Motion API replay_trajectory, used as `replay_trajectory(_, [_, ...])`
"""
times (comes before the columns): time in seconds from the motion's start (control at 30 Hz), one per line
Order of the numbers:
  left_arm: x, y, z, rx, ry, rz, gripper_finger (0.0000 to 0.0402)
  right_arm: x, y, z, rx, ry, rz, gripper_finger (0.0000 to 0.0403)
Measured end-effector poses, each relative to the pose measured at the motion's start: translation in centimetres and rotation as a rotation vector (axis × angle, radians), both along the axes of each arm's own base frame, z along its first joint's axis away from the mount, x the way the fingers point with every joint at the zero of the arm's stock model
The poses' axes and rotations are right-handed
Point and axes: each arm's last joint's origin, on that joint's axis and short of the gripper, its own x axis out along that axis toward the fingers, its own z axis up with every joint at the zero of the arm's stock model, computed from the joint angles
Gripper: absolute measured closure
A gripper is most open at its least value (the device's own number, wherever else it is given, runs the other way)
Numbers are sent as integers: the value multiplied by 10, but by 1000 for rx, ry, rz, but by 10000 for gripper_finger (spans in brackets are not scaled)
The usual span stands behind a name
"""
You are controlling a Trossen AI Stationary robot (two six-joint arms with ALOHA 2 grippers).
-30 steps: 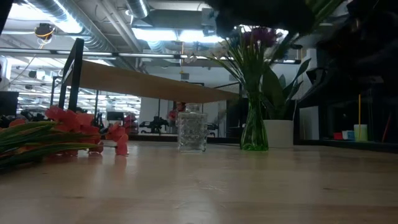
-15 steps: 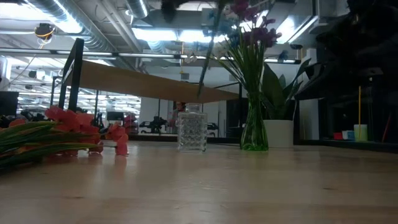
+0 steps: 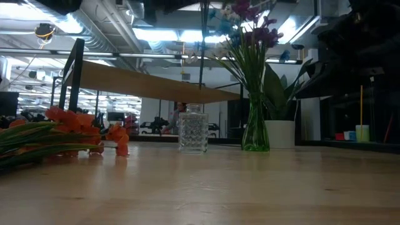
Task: Pick and place flowers into a vace then onto a shelf
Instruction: Put the right red flowers into the transparent vase
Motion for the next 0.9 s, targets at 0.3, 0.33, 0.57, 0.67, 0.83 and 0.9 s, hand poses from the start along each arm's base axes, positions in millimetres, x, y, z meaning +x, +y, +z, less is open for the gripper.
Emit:
replay_trajectory(0.3, [5, 22, 0, 6, 7, 87, 396, 0, 0, 0, 0, 0, 0, 396])
replay_trajectory(0.33, [6, 24, -1, 7, 12, 99, 396, 0, 0, 0, 0, 0, 0, 396])
replay_trajectory(0.57, [8, 32, -3, 14, 41, 122, 396, 0, 0, 0, 0, 1, 0, 396])
replay_trajectory(0.67, [8, 32, -4, 3, 41, 120, 396, 0, 0, 0, -1, 4, 0, 396])
replay_trajectory(0.83, [8, 32, -6, -20, 49, 134, 396, 0, 0, 0, -1, 4, -1, 396])
replay_trajectory(0.9, [8, 32, -9, -30, 68, 135, 396, 0, 0, 0, -1, 4, 0, 396])
